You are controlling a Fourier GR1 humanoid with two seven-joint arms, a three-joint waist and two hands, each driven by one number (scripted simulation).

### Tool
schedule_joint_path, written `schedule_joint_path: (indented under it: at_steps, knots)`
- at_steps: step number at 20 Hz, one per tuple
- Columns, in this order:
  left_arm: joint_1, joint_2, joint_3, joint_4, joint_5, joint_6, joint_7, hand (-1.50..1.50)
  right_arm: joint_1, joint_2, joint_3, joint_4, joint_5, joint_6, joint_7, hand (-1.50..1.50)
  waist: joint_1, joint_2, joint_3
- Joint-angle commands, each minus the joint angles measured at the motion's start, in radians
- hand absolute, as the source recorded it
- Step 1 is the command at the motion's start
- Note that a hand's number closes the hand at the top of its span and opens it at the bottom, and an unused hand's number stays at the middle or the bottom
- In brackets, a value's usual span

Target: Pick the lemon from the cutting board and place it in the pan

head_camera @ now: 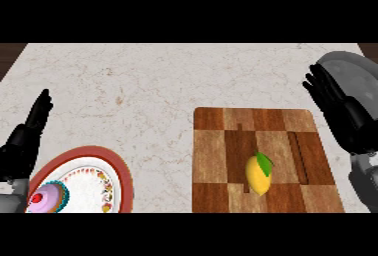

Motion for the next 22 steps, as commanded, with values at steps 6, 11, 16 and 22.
schedule_joint_path:
  at_steps: [6,11,16,22]
  knots:
    - [-0.021,-0.256,-0.135,-0.078,0.105,-0.054,-0.101,0.0,-0.122,0.062,0.031,-0.133,-0.157,0.302,-0.126,1.5,-0.032,-0.012,0.021]
    - [0.044,-0.335,-0.19,-0.076,0.101,-0.043,-0.112,0.0,0.236,-0.076,-0.058,-0.156,0.011,0.251,-0.288,-1.5,-0.065,-0.018,0.022]
    - [0.028,-0.297,-0.153,-0.1,0.133,-0.096,-0.061,0.0,0.283,-0.239,-0.175,-0.139,0.102,0.374,-0.395,-1.5,-0.05,-0.017,0.022]
    - [0.077,-0.326,-0.193,-0.125,0.094,-0.095,-0.075,0.0,0.2,-0.228,-0.093,-0.282,0.237,0.315,-0.191,-1.5,-0.033,-0.017,0.021]
